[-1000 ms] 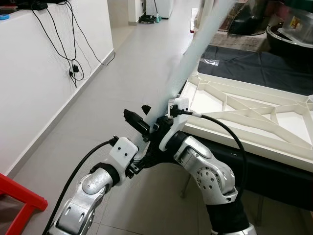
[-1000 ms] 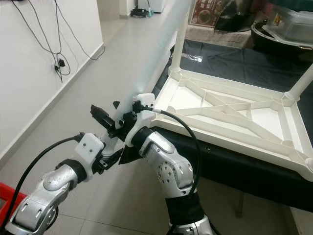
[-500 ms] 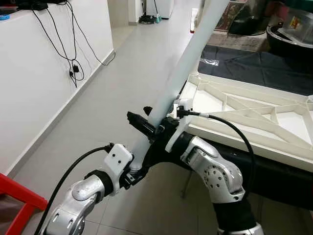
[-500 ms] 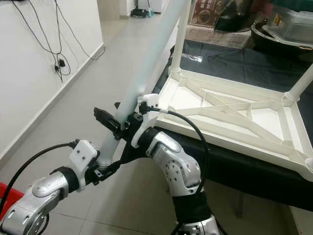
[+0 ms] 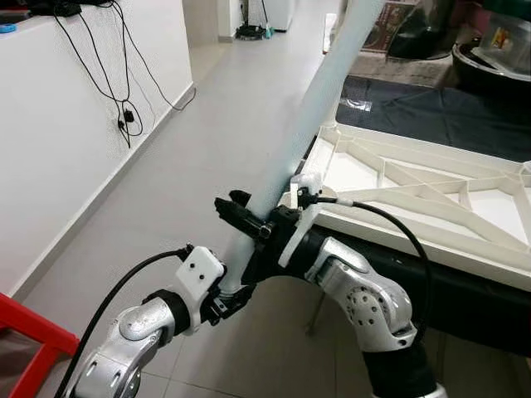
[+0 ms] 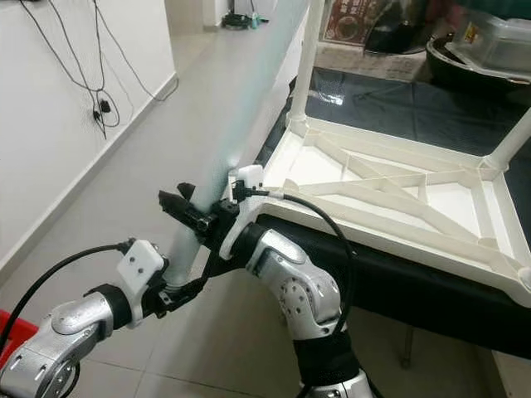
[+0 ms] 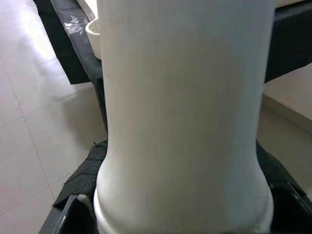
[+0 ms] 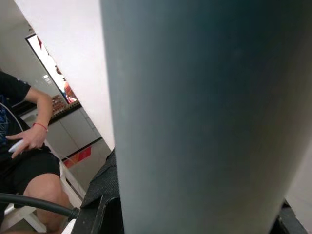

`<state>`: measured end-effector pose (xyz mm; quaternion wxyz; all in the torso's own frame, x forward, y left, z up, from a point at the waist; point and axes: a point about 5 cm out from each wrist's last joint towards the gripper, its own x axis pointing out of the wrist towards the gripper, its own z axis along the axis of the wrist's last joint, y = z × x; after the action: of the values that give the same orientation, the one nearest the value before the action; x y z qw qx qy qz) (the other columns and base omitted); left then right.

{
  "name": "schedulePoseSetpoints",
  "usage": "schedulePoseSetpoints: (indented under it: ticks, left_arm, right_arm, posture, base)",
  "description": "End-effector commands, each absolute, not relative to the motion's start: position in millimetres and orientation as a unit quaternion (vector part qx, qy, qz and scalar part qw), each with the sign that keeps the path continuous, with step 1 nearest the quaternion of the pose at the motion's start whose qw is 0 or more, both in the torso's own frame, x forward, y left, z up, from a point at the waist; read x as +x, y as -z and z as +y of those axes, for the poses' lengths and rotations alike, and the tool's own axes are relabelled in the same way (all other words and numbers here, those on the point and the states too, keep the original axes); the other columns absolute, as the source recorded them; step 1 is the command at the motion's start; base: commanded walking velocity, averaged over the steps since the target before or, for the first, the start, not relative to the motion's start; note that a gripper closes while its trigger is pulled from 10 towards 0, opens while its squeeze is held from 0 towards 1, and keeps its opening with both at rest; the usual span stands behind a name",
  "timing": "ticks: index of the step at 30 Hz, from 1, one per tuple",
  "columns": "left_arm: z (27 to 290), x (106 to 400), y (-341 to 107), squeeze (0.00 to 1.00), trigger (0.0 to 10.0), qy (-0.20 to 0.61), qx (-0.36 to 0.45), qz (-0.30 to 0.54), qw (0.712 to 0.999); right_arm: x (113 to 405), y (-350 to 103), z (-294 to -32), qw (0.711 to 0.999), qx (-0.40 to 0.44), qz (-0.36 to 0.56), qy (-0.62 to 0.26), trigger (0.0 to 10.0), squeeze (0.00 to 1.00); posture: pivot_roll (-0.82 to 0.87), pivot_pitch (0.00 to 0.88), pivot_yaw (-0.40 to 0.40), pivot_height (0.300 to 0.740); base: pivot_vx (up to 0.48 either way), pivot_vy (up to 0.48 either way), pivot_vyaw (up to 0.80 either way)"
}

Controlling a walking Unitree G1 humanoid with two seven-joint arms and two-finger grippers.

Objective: Building children table

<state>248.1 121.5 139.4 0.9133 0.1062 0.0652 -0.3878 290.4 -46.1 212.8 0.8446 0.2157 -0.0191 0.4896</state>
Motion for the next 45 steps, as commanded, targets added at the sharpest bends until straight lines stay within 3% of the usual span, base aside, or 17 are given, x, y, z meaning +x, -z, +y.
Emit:
schedulePoseSetpoints:
  ticks: [1, 11, 12, 20, 21, 23, 24, 27, 28, 29, 31, 35, 45]
  left_arm:
    - [111.7, 240.7, -138.6, 0.00, 10.0, 0.419, 0.101, 0.067, 0.900]
    - [117.9, 240.8, -127.6, 0.00, 10.0, 0.398, 0.101, 0.107, 0.905]
    - [118.8, 241.0, -127.5, 1.00, 10.0, 0.393, 0.098, 0.103, 0.909]
    - [129.5, 243.9, -125.7, 1.00, 10.0, 0.331, 0.089, 0.097, 0.934]
    - [133.3, 244.5, -124.1, 0.16, 10.0, 0.306, 0.087, 0.097, 0.943]
    - [135.6, 244.8, -123.1, 0.16, 10.0, 0.290, 0.086, 0.098, 0.948]
    - [138.0, 245.2, -123.0, 0.00, 10.0, 0.270, 0.086, 0.095, 0.954]
    - [140.1, 245.5, -123.6, 0.00, 10.0, 0.248, 0.079, 0.092, 0.961]
    - [143.4, 246.0, -125.2, 0.00, 10.0, 0.213, 0.074, 0.085, 0.970]
    - [147.6, 246.3, -128.3, 0.00, 10.0, 0.173, 0.065, 0.073, 0.980]
    - [151.5, 245.7, -131.4, 0.00, 10.0, 0.134, 0.058, 0.064, 0.987]
    - [153.3, 244.5, -134.2, 0.00, 10.0, 0.106, 0.049, 0.055, 0.992]
    - [154.4, 242.3, -137.8, 0.00, 10.0, 0.054, 0.038, 0.038, 0.997]
  right_arm:
    - [284.7, -212.5, -39.0, 0.833, 0.214, -0.013, -0.511, 0.0, 0.00]
    - [285.4, -212.3, -40.5, 0.835, 0.215, -0.013, -0.507, 0.0, 0.00]
    - [286.7, -213.1, -41.3, 0.836, 0.216, -0.015, -0.504, 0.0, 0.00]
    - [301.5, -223.1, -54.4, 0.855, 0.219, -0.038, -0.468, 0.0, 0.00]
    - [307.4, -226.0, -60.6, 0.867, 0.218, -0.048, -0.445, 0.0, 0.00]
    - [310.8, -227.6, -64.6, 0.874, 0.218, -0.054, -0.430, 0.0, 0.00]
    - [314.7, -228.7, -69.2, 0.886, 0.214, -0.061, -0.407, 3.9, 0.00]
    - [319.1, -229.0, -74.4, 0.899, 0.207, -0.066, -0.380, 3.9, 0.00]
    - [328.5, -228.5, -84.1, 0.925, 0.191, -0.071, -0.321, 10.0, 0.00]
    - [337.5, -227.7, -95.0, 0.947, 0.173, -0.070, -0.260, 10.0, 0.00]
    - [343.8, -230.8, -105.4, 0.960, 0.165, -0.092, -0.208, 10.0, 0.00]
    - [346.7, -233.1, -111.3, 0.964, 0.160, -0.101, -0.185, 10.0, 0.00]
    - [344.3, -237.6, -105.3, 0.955, 0.157, -0.118, -0.224, 10.0, 0.00]
  posture:
    - [0.11, 0.082, -0.048, 0.740]
    - [0.11, 0.085, -0.046, 0.740]
    - [0.11, 0.088, -0.047, 0.740]
    - [0.11, 0.088, -0.044, 0.740]
    - [0.11, 0.087, -0.043, 0.740]
    - [0.11, 0.087, -0.043, 0.740]
    - [0.11, 0.087, -0.043, 0.740]
    - [0.11, 0.087, -0.043, 0.740]
    - [0.11, 0.087, -0.043, 0.740]
    - [0.12, 0.084, -0.043, 0.740]
    - [0.12, 0.084, -0.046, 0.740]
    - [0.12, 0.083, -0.048, 0.740]
    - [0.12, 0.083, -0.060, 0.740]
  base:
    - [0.000, 0.000, 0.00]
    - [0.000, 0.000, 0.00]
    - [0.000, 0.000, 0.00]
    - [0.000, 0.000, 0.00]
    - [0.000, 0.000, 0.00]
    - [0.000, 0.000, 0.00]
    - [0.000, 0.000, 0.00]
    - [0.000, 0.000, 0.00]
    - [0.000, 0.000, 0.00]
    - [0.000, 0.000, 0.00]
    - [0.000, 0.000, 0.00]
    - [0.000, 0.000, 0.00]
    - [0.275, 0.000, 0.00]
